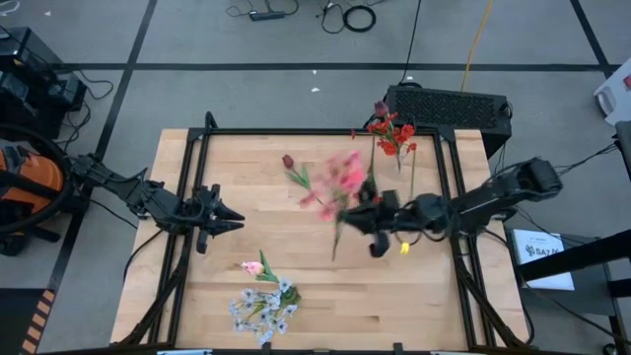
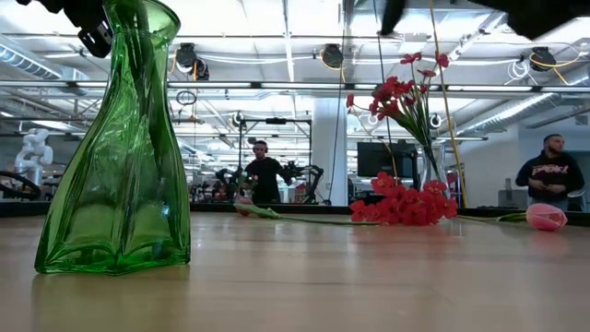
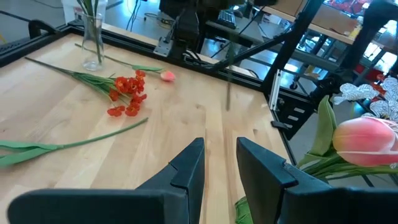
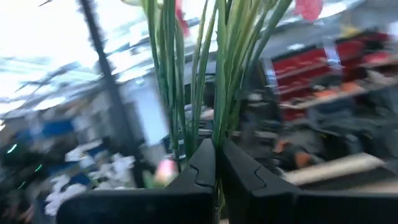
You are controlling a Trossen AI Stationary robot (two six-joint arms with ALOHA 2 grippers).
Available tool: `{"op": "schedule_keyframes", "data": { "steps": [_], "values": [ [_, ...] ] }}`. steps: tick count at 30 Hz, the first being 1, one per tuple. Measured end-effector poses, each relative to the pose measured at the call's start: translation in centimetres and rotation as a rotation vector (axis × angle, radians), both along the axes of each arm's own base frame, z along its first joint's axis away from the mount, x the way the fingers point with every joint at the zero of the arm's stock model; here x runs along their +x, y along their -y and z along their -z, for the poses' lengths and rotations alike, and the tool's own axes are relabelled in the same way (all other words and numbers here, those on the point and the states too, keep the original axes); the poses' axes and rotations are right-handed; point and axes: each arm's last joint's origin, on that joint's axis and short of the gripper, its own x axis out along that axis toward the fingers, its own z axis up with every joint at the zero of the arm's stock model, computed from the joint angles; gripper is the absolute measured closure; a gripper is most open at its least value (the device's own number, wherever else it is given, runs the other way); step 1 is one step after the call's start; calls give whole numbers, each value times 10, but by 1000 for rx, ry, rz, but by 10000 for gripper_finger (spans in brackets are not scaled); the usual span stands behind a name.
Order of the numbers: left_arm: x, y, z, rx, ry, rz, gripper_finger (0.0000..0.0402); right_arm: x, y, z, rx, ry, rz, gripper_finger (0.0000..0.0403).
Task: Sort flowers into vase by color
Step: Put the pink flowers into the green vase
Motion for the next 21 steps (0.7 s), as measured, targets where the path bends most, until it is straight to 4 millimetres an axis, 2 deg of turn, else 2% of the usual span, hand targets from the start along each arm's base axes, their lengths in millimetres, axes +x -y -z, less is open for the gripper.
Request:
{"op": "schedule_keyframes", "data": {
  "steps": [4, 8, 21],
  "values": [
    [0, 0, 0, 0, 0, 0, 301, 44, -9, -15, -112, 39, -73, 402],
    [0, 0, 0, 0, 0, 0, 301, 77, -15, -26, -137, 74, -169, 402],
    [0, 0, 0, 2, -3, 0, 301, 146, -55, -32, -106, -21, -235, 402]
  ]
}}
